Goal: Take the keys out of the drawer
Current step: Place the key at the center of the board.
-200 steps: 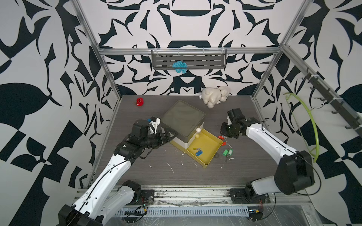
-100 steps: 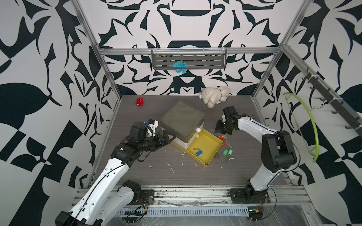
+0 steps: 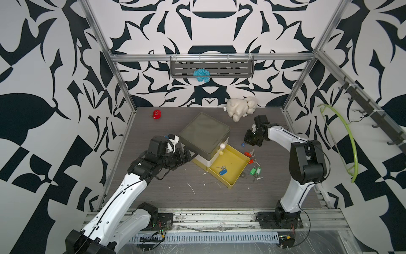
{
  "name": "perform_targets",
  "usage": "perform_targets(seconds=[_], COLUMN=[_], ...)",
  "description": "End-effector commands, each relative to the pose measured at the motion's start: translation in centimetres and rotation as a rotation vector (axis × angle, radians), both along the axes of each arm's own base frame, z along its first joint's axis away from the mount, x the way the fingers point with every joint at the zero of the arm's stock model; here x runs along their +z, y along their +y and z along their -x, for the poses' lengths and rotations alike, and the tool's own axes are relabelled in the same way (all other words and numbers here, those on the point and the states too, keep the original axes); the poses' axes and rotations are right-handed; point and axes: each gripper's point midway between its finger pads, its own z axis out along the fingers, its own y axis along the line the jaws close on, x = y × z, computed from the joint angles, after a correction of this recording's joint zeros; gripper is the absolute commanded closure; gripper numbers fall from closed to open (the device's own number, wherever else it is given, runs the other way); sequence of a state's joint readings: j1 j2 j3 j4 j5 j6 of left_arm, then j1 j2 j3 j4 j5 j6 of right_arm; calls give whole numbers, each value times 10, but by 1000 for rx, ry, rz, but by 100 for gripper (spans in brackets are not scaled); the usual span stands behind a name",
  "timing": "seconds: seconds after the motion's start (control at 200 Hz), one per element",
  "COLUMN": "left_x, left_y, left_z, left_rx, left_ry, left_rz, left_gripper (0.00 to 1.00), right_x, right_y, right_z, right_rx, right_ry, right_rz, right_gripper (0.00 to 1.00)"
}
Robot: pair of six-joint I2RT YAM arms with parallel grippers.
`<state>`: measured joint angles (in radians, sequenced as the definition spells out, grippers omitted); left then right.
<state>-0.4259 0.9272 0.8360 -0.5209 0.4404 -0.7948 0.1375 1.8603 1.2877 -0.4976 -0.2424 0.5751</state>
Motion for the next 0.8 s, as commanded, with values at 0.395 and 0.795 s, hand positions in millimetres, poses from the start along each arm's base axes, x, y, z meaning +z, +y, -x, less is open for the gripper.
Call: perform_targets(seconds=[0.395, 0.795], left_x=[3, -1], left_y=[0, 1], left_z=[-7, -19], left_rx=[-5, 39], left_ry=[-19, -23], left_rz=[-35, -41], left_gripper=[1, 1], right_x=[20, 36], right_y=[-11, -6], right_z=[-8, 5], right_rx=[-12, 0], right_ry=[-43, -70], right_rz=[27, -8], right_gripper=[76, 58])
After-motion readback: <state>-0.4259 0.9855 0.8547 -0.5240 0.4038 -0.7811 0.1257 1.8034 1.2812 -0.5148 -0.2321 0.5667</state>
